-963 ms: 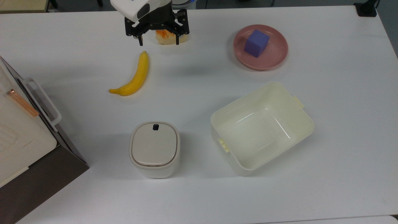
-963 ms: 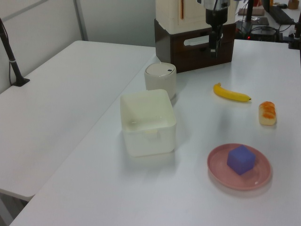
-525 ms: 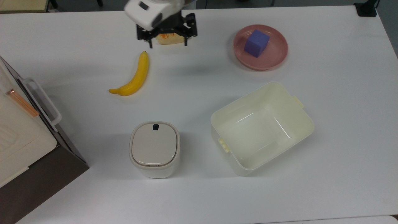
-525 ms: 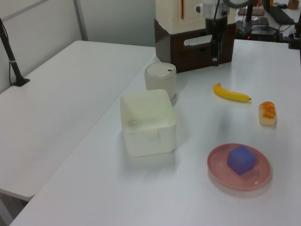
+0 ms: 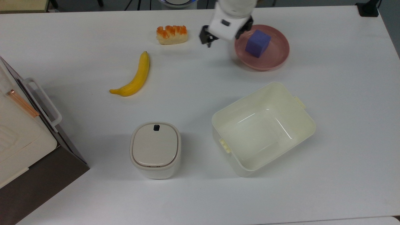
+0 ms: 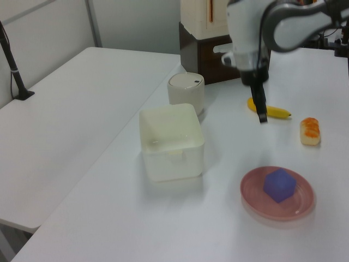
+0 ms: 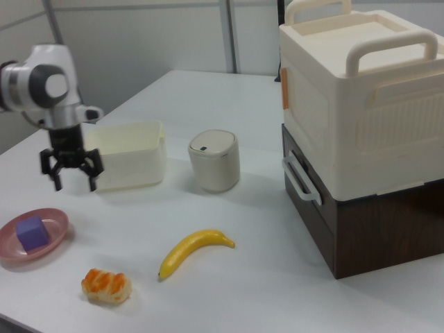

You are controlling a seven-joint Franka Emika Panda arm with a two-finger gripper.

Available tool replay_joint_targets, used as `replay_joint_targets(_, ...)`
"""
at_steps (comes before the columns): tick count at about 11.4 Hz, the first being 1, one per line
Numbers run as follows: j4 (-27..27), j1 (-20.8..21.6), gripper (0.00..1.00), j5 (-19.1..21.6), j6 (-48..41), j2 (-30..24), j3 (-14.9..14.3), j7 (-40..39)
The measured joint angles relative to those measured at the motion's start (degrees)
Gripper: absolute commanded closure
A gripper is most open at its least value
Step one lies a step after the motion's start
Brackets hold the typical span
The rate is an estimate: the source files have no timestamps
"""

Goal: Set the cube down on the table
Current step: 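Lower the gripper and close it on the purple cube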

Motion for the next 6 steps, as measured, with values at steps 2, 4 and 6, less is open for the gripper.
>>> replay_joint_targets(2, -4.14, 1.17, 0.00, 0.01, 3.50, 0.17, 4.87, 0.30)
replay_joint_targets(4, -7.07, 1.38, 0.00, 0.00, 6.15, 0.88, 9.82, 0.31)
replay_joint_targets(6, -7.77, 1.48, 0.00, -0.53, 6.48, 2.07, 13.40, 0.17)
